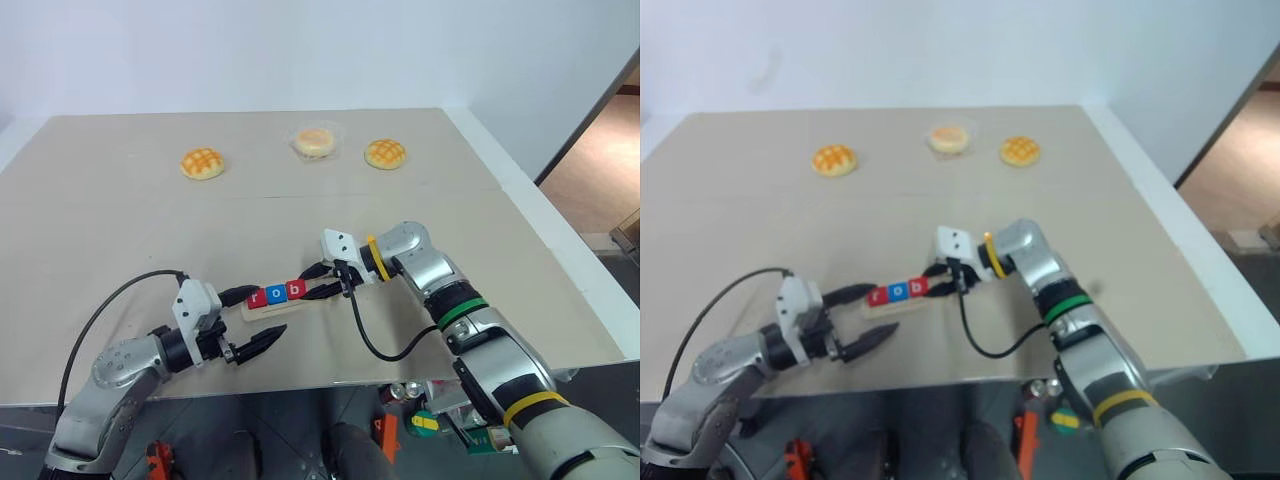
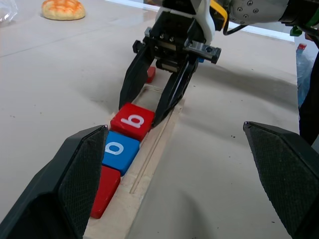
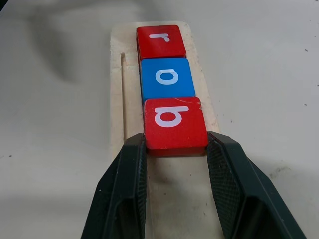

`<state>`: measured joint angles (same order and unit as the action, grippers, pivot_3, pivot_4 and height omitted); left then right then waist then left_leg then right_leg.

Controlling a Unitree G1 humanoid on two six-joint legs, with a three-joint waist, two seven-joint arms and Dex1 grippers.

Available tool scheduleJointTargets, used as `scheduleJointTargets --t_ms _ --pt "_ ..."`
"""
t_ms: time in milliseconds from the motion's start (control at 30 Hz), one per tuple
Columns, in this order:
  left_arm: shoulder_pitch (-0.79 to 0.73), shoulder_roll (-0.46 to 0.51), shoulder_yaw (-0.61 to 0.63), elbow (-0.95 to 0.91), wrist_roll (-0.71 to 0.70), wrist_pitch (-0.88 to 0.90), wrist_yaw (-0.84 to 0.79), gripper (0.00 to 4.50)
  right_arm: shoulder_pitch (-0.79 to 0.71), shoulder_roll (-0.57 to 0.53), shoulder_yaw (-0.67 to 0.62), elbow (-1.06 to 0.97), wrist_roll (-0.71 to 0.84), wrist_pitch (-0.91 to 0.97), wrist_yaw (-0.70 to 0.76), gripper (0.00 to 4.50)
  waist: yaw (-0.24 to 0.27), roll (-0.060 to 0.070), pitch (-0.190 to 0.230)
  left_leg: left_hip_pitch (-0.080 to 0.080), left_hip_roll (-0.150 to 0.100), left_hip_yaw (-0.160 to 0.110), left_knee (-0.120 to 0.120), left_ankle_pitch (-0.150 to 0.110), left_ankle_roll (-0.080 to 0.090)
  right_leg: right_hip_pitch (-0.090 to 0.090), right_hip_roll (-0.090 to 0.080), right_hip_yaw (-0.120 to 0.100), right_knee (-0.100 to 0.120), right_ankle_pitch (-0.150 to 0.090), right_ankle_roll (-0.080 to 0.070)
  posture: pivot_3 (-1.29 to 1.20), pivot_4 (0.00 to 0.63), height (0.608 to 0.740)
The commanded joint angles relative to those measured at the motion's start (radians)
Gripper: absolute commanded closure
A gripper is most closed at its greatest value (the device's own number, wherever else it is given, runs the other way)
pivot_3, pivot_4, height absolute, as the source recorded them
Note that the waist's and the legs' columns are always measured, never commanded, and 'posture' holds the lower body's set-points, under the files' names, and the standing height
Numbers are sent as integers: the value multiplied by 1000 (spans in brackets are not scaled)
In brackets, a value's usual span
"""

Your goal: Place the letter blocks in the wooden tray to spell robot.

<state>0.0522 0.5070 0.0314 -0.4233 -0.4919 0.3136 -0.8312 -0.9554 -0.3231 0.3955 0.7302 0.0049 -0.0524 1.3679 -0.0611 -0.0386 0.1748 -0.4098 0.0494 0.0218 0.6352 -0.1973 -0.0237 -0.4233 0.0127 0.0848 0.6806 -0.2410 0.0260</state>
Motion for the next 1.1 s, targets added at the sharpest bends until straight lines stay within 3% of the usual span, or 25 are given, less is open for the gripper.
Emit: scheduleJointTargets --t_ms 33,1100 --pt "-3 -1 -10 -42 -1 -8 12 0 -40 17 -15 34 -11 -44 5 2837 0 0 0 0 0 0 0 0 0 0 0 0 0 0 0 0 150 739" --pt "-10 1 -33 -32 9 -17 15 0 -56 28 -37 52 5 -2 65 2837 -1 0 0 0 0 0 0 0 0 0 0 0 0 0 0 0 150 739"
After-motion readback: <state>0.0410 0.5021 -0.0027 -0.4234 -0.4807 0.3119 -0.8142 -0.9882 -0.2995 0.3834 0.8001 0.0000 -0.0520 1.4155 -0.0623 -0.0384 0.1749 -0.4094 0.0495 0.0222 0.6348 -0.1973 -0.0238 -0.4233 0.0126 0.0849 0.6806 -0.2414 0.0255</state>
